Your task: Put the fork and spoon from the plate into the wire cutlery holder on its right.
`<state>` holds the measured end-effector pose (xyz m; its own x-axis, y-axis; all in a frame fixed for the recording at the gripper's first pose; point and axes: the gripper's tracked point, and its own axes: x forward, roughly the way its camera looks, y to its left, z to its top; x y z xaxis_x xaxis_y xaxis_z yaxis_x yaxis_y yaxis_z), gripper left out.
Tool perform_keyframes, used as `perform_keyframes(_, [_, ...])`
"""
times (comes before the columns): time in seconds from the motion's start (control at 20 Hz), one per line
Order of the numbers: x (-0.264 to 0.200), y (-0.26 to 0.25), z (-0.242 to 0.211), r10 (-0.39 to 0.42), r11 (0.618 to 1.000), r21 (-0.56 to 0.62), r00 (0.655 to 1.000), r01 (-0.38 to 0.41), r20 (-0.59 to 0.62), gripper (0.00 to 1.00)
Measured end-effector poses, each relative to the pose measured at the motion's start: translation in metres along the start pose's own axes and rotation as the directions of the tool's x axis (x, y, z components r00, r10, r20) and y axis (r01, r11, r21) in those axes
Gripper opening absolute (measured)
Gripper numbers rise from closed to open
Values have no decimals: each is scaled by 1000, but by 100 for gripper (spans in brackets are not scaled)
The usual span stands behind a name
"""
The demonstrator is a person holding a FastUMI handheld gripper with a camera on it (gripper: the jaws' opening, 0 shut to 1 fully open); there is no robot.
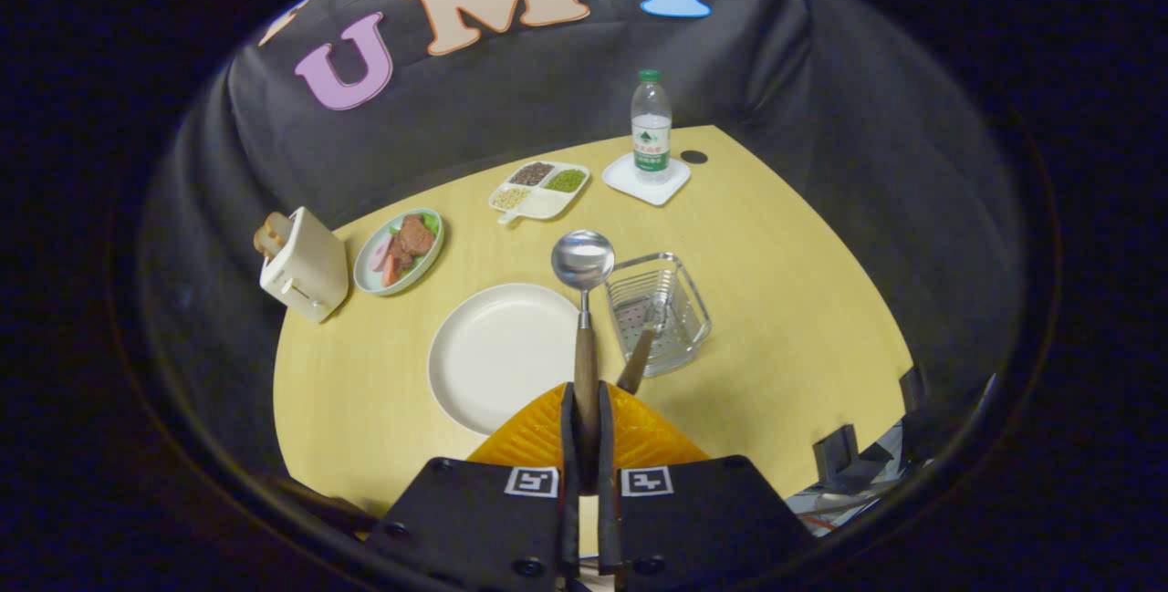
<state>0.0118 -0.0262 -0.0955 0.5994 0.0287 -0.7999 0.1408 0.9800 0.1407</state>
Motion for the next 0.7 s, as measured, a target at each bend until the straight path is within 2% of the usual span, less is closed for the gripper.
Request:
perform_keyframes(0.2, [2, -43, 0, -76, 997, 17, 996, 77, -52, 11])
perform_keyframes(0.5, [31, -54, -25, -76, 997, -6, 982, 76, -175, 11])
perform_keyframes(0.7, [37, -49, -27, -62, 998, -11, 973, 61, -222, 11])
